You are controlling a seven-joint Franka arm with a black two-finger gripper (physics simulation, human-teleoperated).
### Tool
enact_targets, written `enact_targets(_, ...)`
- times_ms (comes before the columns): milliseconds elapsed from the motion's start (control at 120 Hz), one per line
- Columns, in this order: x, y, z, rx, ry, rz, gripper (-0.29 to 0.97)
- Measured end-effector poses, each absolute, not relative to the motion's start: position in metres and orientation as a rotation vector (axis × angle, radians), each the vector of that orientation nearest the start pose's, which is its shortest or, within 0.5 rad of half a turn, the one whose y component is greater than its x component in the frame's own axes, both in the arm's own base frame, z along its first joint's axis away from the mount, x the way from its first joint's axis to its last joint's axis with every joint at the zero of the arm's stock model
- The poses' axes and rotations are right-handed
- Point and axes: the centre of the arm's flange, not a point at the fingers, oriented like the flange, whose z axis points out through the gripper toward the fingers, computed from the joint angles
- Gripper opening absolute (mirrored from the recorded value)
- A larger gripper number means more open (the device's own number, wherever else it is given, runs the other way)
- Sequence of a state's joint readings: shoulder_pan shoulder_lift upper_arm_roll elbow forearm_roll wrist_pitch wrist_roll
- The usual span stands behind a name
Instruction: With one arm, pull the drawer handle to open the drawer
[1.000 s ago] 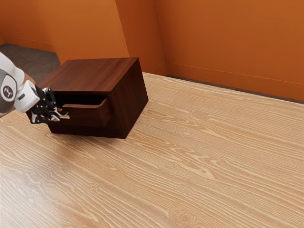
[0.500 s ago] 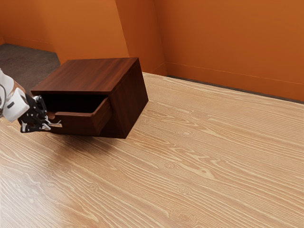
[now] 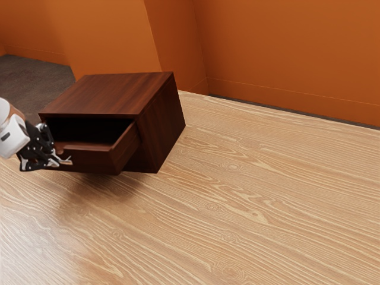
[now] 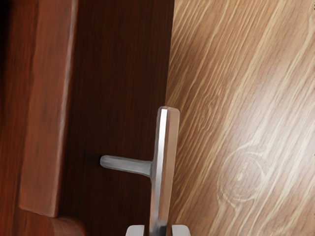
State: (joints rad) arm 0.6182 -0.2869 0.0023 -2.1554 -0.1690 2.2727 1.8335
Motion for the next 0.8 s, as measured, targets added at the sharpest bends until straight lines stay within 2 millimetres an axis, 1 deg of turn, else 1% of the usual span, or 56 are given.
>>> enact_targets(192, 0.406, 0.288, 0.564, -2.355, 1.489, -0.393, -0.04)
enact_targets(333, 0.393, 0.295, 0.567, -2.371, 1.461, -0.4, -0.04)
enact_targets(533, 0.379, 0.287, 0.574, -2.364, 1.459, -0.406, -0.05)
enact_targets(583, 0.372, 0.281, 0.586, -2.346, 1.453, -0.416, -0.05)
enact_targets(633, 0.357, 0.27, 0.611, -2.307, 1.439, -0.436, -0.04)
enact_targets(667, 0.345, 0.261, 0.63, -2.28, 1.432, -0.449, -0.01)
enact_targets(683, 0.338, 0.258, 0.64, -2.272, 1.426, -0.455, 0.02)
enact_targets(717, 0.321, 0.259, 0.654, -2.274, 1.405, -0.471, 0.08)
enact_targets(758, 0.293, 0.263, 0.671, -2.29, 1.377, -0.503, 0.16)
enact_targets(800, 0.268, 0.256, 0.688, -2.289, 1.371, -0.54, 0.24)
